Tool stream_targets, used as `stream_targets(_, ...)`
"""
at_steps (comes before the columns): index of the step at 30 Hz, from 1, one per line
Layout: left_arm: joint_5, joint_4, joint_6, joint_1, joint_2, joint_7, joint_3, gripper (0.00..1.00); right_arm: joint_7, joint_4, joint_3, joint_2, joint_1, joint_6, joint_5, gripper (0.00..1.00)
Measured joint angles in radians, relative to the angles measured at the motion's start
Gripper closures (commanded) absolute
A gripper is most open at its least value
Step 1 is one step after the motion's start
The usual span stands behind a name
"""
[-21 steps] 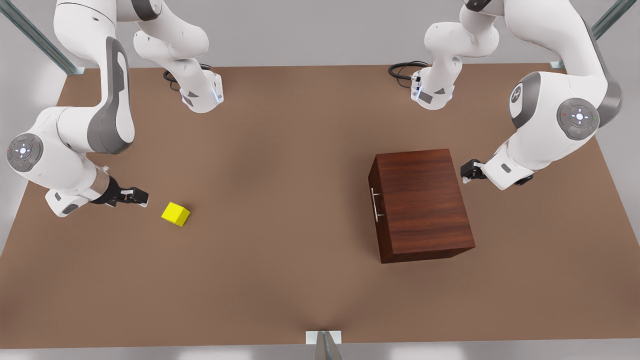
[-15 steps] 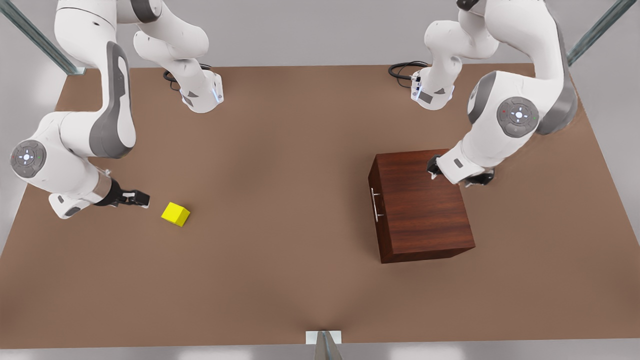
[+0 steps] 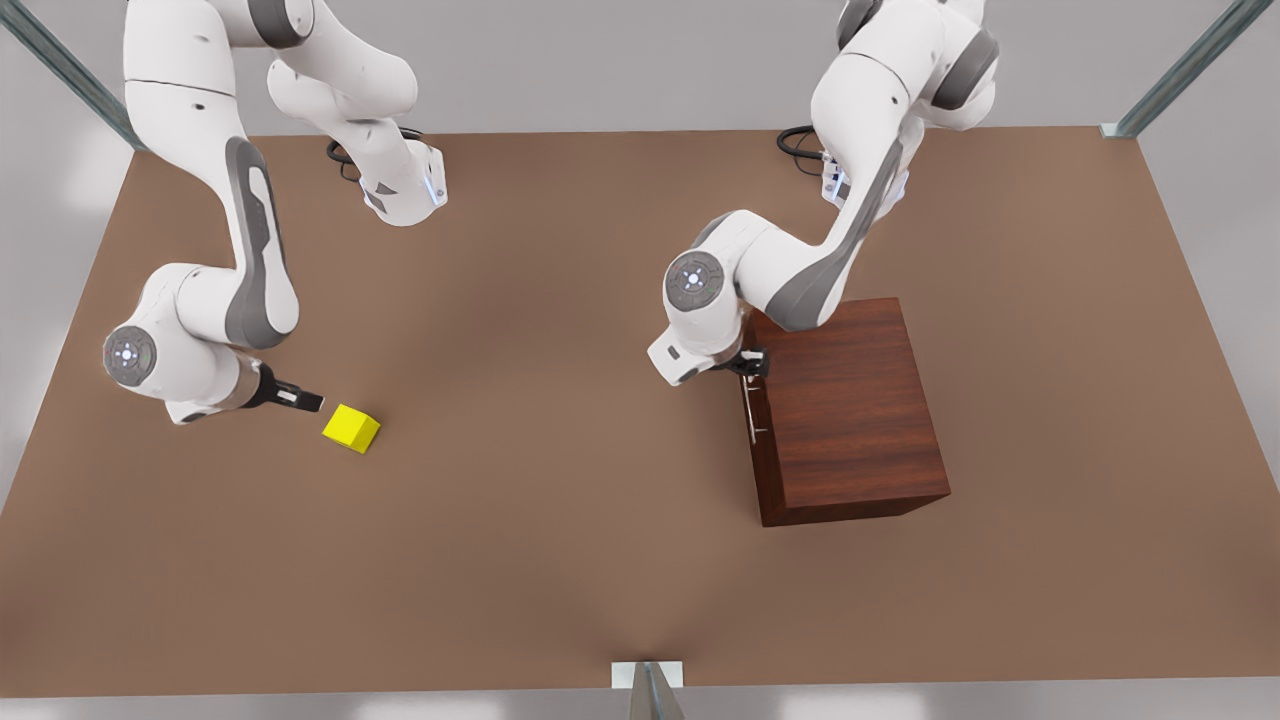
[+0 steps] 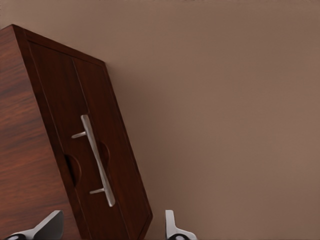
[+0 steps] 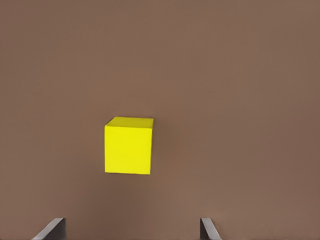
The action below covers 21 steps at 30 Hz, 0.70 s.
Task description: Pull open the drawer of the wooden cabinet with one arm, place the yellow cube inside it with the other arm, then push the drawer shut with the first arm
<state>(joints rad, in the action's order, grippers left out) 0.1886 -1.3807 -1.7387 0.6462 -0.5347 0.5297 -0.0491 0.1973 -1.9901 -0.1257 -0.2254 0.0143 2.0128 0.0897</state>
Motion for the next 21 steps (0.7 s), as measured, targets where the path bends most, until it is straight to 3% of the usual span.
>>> stream_targets(13,0.215,0.011,-0.130,0.017,-0.135,0.326,0.014,0.00,0.154,-0.130,0.009,-0.119,0.021,0.363,0.045,0.00)
stream_targets(21,0.287,0.000,-0.141,0.022,-0.165,0.438,0.014,0.00,0.210,-0.141,0.013,-0.153,0.052,0.463,0.010,0.00)
